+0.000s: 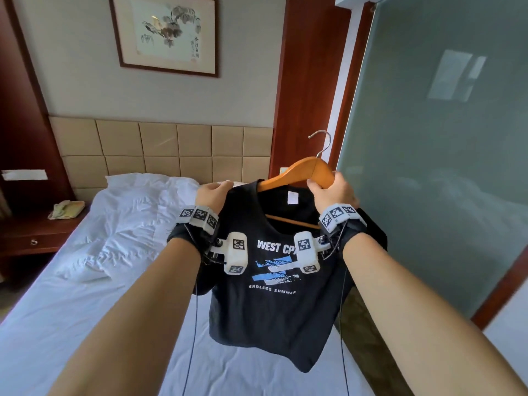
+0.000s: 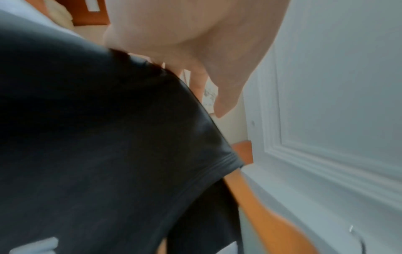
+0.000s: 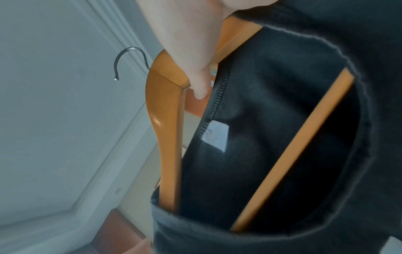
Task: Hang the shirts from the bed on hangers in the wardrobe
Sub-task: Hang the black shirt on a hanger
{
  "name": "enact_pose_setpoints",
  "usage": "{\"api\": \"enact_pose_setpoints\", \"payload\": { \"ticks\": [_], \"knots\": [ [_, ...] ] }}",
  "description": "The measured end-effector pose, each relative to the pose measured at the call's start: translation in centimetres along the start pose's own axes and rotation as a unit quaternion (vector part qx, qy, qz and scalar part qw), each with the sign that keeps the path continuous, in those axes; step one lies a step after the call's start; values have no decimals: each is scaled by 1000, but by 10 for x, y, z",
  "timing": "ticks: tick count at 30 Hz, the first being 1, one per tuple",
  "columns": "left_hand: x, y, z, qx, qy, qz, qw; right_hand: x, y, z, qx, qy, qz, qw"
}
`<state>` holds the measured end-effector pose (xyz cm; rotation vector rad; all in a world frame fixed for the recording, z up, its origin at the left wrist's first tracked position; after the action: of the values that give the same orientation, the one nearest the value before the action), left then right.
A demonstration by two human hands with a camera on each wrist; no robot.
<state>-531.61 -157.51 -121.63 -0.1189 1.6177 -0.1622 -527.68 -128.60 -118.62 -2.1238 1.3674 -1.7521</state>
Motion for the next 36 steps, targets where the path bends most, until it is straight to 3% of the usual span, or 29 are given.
{"api": "enact_pose_setpoints", "payload": {
  "ticks": [3,8,14,20,23,26,30,34,36],
  "knots": [
    [14,7,15,9,-23,63,998,-17,-7,17,-21,35,-24,999],
    [33,34,45,-23,-9,61,998,-56,-24,48,-54,46,-57,996],
    [57,71,85,-35,-49,100,993,-106,-76,93,-85,81,-83,990],
    [62,127,137,-26,-95,101,990,-160,-143,141,-56,115,-65,990],
    [57,164,166,-37,-89,76,992,-188,-175,165,-45,118,-48,991],
    [44,203,191,3,-60,22,998,-212,-197,184,-31,126,-32,991],
    [17,257,227,74,31,11,997,-237,-223,202,-6,134,6,991],
    [-2,321,260,229,33,96,968,-247,-254,215,-9,132,65,989],
    [-6,353,272,308,31,78,948,-251,-268,219,-11,126,81,989]
  ]
}}
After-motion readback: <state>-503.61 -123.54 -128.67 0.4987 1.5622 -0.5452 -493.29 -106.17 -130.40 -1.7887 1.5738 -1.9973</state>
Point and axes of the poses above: each hand's wrist, its own z-axis away from the middle knuckle, its own y-axis out of the palm, x = y × z, the point moved 5 cm from there along -z, towards the middle knuckle, and after that the axes turned 13 degrees about x, right-handed, at the moved point
